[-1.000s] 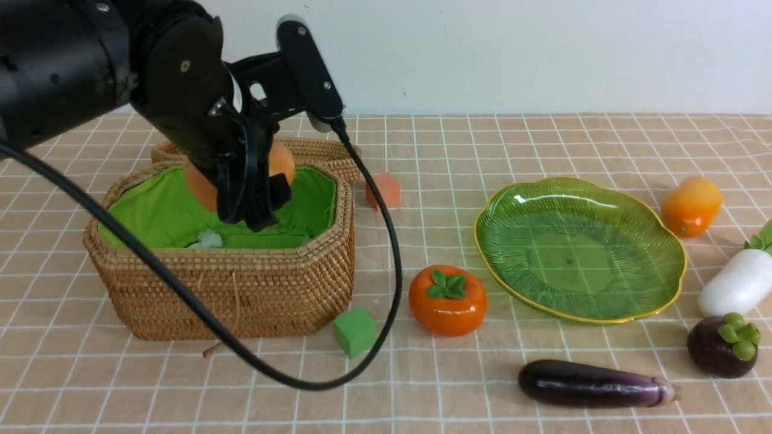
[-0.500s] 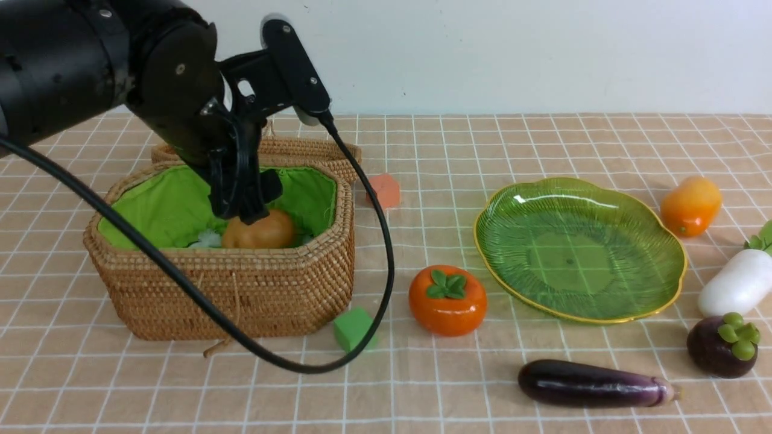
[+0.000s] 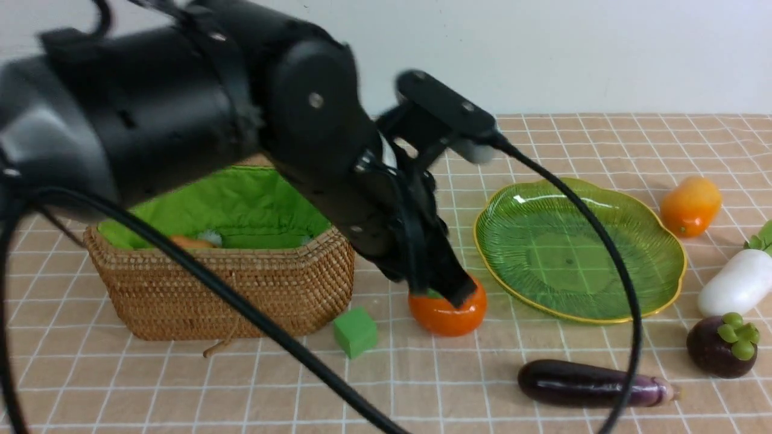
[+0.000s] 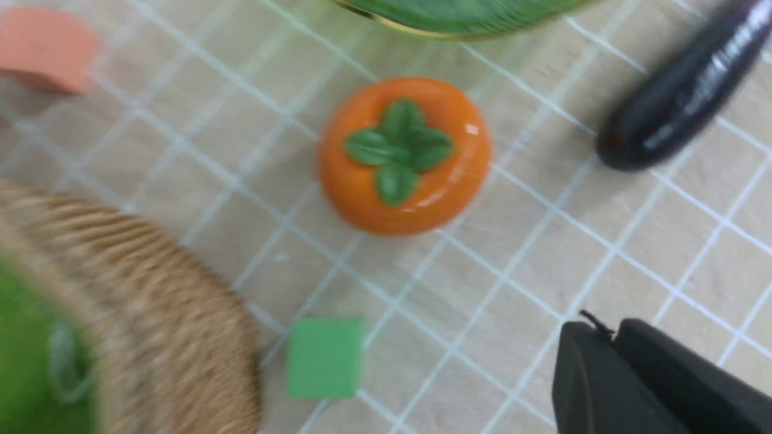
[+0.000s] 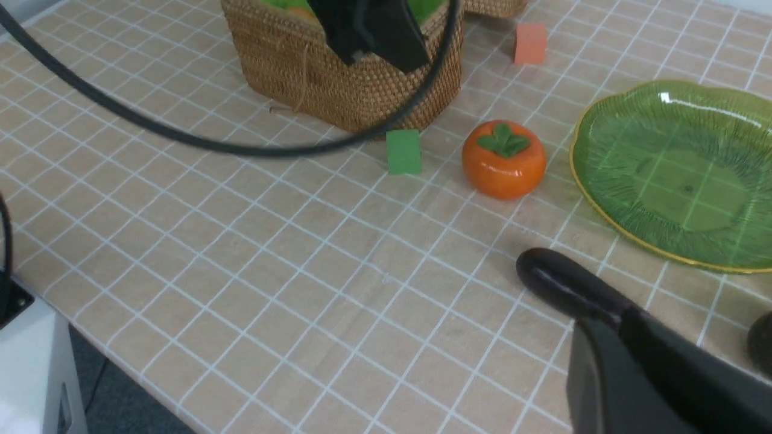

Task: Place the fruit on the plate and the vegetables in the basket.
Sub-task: Grab a tomato with your left arm and place it on the plate on the right.

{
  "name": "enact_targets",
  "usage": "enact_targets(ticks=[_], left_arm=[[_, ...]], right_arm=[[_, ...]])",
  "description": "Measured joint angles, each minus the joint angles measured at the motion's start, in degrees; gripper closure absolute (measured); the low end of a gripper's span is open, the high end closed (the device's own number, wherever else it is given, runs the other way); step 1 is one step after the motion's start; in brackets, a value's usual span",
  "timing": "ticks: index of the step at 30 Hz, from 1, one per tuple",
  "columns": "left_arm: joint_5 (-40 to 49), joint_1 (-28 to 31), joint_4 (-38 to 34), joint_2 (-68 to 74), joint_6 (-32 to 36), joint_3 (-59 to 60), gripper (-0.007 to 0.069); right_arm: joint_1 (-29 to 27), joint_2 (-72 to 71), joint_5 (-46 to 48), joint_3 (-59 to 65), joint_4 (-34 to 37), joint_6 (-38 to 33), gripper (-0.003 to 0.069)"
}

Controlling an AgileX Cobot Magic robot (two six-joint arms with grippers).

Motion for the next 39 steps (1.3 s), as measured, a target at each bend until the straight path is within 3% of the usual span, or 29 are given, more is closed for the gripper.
enact_targets(ticks=[3,7,11,15,18,26,36,39], left_arm=[[-0.92,-3.21,4.2,4.54,1.91,-0.87,0.057],[-7.46,-5.75,13.5,11.56,2.69,-1.0,0.0356],[-15.18,-5.95,22.59,16.59,-3.24,-1.02,0.0107],[-18.67,-5.89,28.33,19.47,-8.79,-1.07,0.0004],[-19.72,-5.89,32.3,21.68,-11.37,-1.13,0.0001],[-19.7,-5.95,45.45,24.71,-19.42,-1.49,0.0137],[-15.11,-5.95,46.47,23.99,-23.66,-1.49,0.0138],[-13.3,-6.07,44.82,21.04,-23.71,-1.51,0.0138]], right_arm=[[0.0,0.0,0.0,-0.12,0.06,0.2,0.0602],[0.0,0.0,0.0,-0.12,0.06,0.32,0.0596],[0.0,0.0,0.0,-0.12,0.06,0.35,0.0594],[0.0,0.0,0.0,-0.12,0.06,0.35,0.0592],[0.0,0.0,0.0,-0.12,0.06,0.35,0.0593],[0.0,0.0,0.0,-0.12,0.18,0.35,0.0586],[0.0,0.0,0.0,-0.12,-0.07,0.35,0.0582],[0.0,0.0,0.0,-0.12,-3.4,1.65,0.058]])
